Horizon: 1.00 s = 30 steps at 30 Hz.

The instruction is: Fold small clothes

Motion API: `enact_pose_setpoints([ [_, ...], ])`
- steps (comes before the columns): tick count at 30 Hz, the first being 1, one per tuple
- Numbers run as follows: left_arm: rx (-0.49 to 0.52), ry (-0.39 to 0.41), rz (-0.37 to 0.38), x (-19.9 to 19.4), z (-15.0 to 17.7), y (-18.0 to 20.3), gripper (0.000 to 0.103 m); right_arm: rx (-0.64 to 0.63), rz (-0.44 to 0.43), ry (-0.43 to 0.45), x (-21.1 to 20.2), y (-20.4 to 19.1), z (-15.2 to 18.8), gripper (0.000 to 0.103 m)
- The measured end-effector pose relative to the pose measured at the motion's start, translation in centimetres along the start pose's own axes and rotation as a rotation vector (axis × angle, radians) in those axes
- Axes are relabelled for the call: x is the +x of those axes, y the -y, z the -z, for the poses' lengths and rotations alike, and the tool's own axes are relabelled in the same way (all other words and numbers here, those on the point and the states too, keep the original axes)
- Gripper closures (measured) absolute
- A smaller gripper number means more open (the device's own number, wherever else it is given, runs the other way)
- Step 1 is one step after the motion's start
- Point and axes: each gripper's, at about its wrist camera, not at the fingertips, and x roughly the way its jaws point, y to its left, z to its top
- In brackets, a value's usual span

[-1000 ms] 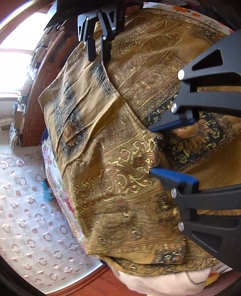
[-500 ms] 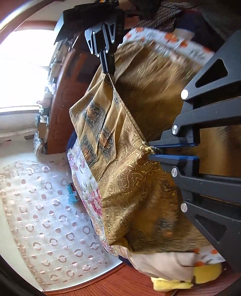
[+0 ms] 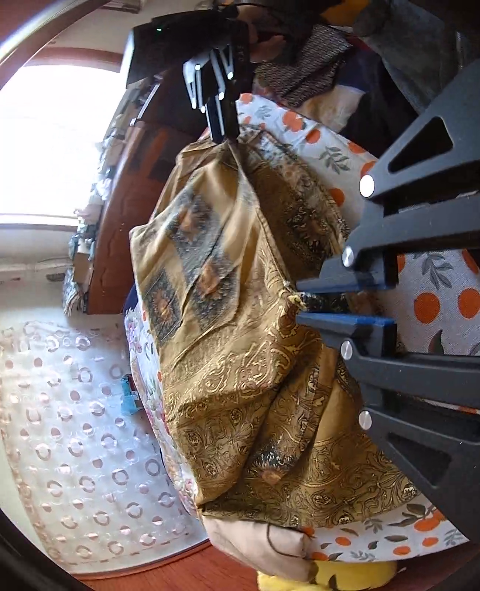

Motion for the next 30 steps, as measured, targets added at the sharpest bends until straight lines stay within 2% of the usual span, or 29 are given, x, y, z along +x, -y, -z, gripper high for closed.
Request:
enact_pose_setpoints([
  [2, -0.035, 0.021, -0.001, -0.5, 0.2, -0.5, 0.068, 0.028, 0.004, 0.035, -1.1, 0.4, 0.2, 0.076],
  [4, -0.062, 0.028, -0.007, -0.9, 0.4, -1.1, 0.060, 0.062, 0.035, 0.066, -2.0, 1.8, 0.5, 0.075],
  [7, -0.084, 0.035, -0.026, -1.3, 0.8, -2.1, 0.058, 0.111, 0.099, 0.078, -1.6, 4.2, 1.1, 0.075],
  [11, -0.137, 0.032, -0.062, -1.6, 1.1, -4.1, 0.058, 0.160, 0.168, 0.044, 1.1, 6.6, 0.5, 0.075],
  [14, -0.159, 0.039, -0.082, -2.3, 1.7, -5.1, 0.057, 0.198, 0.169, 0.026, 3.5, 7.8, -0.3, 0.075],
  [16, -0.171, 0.044, -0.092, -2.7, 1.9, -5.7, 0.054, 0.208, 0.156, 0.017, 4.5, 8.0, -0.7, 0.075],
  [18, -0.190, 0.052, -0.105, -3.0, 2.1, -6.5, 0.037, 0.207, 0.161, 0.004, 5.5, 8.0, -1.1, 0.075],
  [19, -0.201, 0.057, -0.110, -3.0, 2.1, -6.9, 0.035, 0.208, 0.163, -0.002, 5.9, 8.2, -1.3, 0.076],
  [21, -0.227, 0.065, -0.114, -2.8, 2.0, -7.8, 0.035, 0.214, 0.159, 0.003, 6.0, 8.4, -1.6, 0.079],
  [22, -0.237, 0.067, -0.117, -2.5, 1.8, -8.3, 0.035, 0.202, 0.157, 0.013, 5.8, 8.5, -1.9, 0.093],
  [23, -0.242, 0.068, -0.124, -2.1, 1.6, -8.8, 0.035, 0.198, 0.154, 0.017, 5.7, 8.6, -2.0, 0.096],
  [26, -0.255, 0.049, -0.164, -0.5, 0.7, -10.2, 0.035, 0.187, 0.216, 0.069, 3.6, 7.7, -1.6, 0.098],
  [30, -0.290, -0.007, -0.133, 2.8, -0.6, -12.9, 0.036, 0.205, 0.360, 0.169, -0.8, 6.3, -0.3, 0.098],
])
